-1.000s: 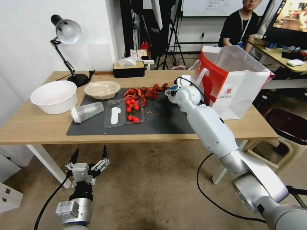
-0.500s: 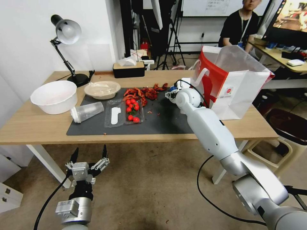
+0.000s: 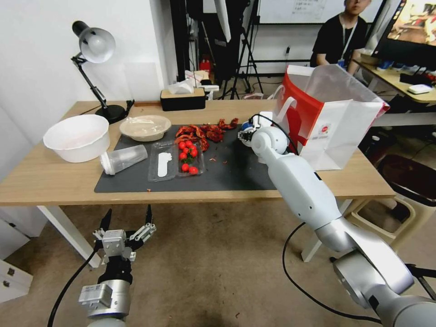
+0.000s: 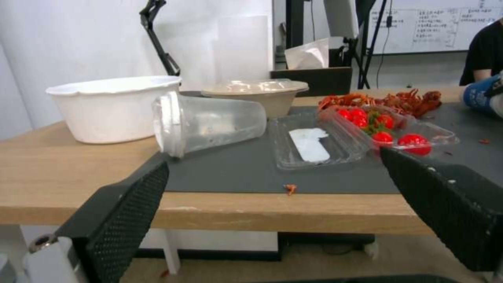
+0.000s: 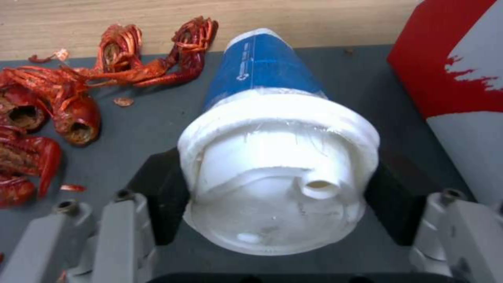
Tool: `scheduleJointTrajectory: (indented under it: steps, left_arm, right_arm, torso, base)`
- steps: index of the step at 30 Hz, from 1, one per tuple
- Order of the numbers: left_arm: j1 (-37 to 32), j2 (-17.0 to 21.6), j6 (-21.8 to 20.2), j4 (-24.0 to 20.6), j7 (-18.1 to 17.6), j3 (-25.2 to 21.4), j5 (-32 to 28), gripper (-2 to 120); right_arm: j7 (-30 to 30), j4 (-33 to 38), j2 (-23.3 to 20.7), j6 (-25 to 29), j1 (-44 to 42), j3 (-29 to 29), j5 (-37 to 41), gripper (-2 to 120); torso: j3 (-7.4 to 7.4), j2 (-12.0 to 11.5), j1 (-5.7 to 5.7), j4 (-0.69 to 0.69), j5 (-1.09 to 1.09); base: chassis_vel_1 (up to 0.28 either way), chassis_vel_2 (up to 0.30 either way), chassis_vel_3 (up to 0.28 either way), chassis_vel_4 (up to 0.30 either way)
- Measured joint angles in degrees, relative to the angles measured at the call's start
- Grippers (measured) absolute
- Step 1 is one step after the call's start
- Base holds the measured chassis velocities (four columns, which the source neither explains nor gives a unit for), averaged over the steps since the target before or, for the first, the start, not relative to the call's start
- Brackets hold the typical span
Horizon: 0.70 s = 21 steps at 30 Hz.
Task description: Pick up the trash from the table and place it into the takeout bag.
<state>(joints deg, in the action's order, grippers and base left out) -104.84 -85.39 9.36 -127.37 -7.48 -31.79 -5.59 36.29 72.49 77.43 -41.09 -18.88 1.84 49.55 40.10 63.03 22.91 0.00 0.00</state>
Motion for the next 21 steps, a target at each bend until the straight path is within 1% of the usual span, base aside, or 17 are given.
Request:
scheduleJointTrajectory:
  steps: [1,3,11,12,13,15,17,19,20,21]
  left_arm:
    - [-0.11,-0.04,0.17,0.0,-0.02,-0.02,0.07,100]
    - [-0.11,-0.14,0.29,-0.02,-0.03,0.05,0.25,100]
    - [-0.03,-0.53,0.47,-0.52,-0.07,0.71,1.04,100]
    - [-0.03,-0.65,0.5,-0.52,-0.06,0.76,1.11,100]
    - [-0.03,-0.65,0.5,-0.52,-0.06,0.76,1.11,100]
    - [0.02,-0.79,0.5,-0.54,-0.07,0.77,1.22,100]
    - [0.03,-0.85,0.5,-0.58,-0.1,0.81,1.25,100]
    - [0.03,-1.05,0.33,-0.9,-0.95,1.08,1.26,100]
    - [0.03,-1.05,0.33,-0.9,-0.95,1.08,1.26,100]
    - [0.02,-1.09,0.06,-1.05,-1.44,1.19,1.2,100]
  right_arm:
    - [-0.44,0.57,-0.32,0.17,-0.29,0.22,-0.72,63]
    - [-1.04,1.35,-0.75,0.2,-0.59,0.46,-1.41,61]
    - [-1.91,5.96,-3.43,0.69,-2.01,1.62,-4.57,61]
    - [-2.07,11.45,-5.74,0.88,-3.79,2.36,-5.07,61]
    - [-2.07,11.45,-5.74,0.88,-3.79,2.36,-5.07,61]
    - [-1.96,15.89,-7.35,0.72,-5.03,2.78,-5.01,61]
    - [-1.95,16.82,-7.68,0.68,-5.31,2.81,-5.03,61]
    - [-2.04,20.46,-8.9,0.53,-6.51,2.82,-4.95,61]
    - [-2.04,20.46,-8.9,0.53,-6.51,2.82,-4.95,61]
    - [-2.03,22.26,-9.42,0.35,-7.21,2.82,-4.52,61]
  torso:
    - [0.0,0.0,0.0,0.0,0.0]
    - [0.01,-0.01,0.0,0.0,0.01]
    - [0.01,-0.01,0.0,-0.01,0.0]
    - [0.01,-0.01,0.0,-0.01,0.01]
    - [0.01,-0.01,0.0,-0.01,0.01]
    - [0.0,-0.01,0.0,0.0,0.01]
    - [0.0,-0.01,0.0,0.0,0.01]
    - [0.0,-0.01,0.0,0.0,-0.01]
    - [0.0,-0.01,0.0,0.0,-0.01]
    - [0.0,-0.01,0.0,-0.01,-0.01]
  base:
    - [0.0,0.0,0.0,0.0]
    - [0.0,0.0,0.0,0.0]
    - [0.0,0.0,0.0,0.0]
    - [0.0,0.0,0.0,0.0]
    - [0.0,0.0,0.0,0.0]
    - [0.0,0.0,0.0,0.0]
    - [0.0,0.0,0.0,0.0]
    - [0.0,0.0,0.0,0.0]
    - [0.0,0.0,0.0,0.0]
    - [0.0,0.0,0.0,0.0]
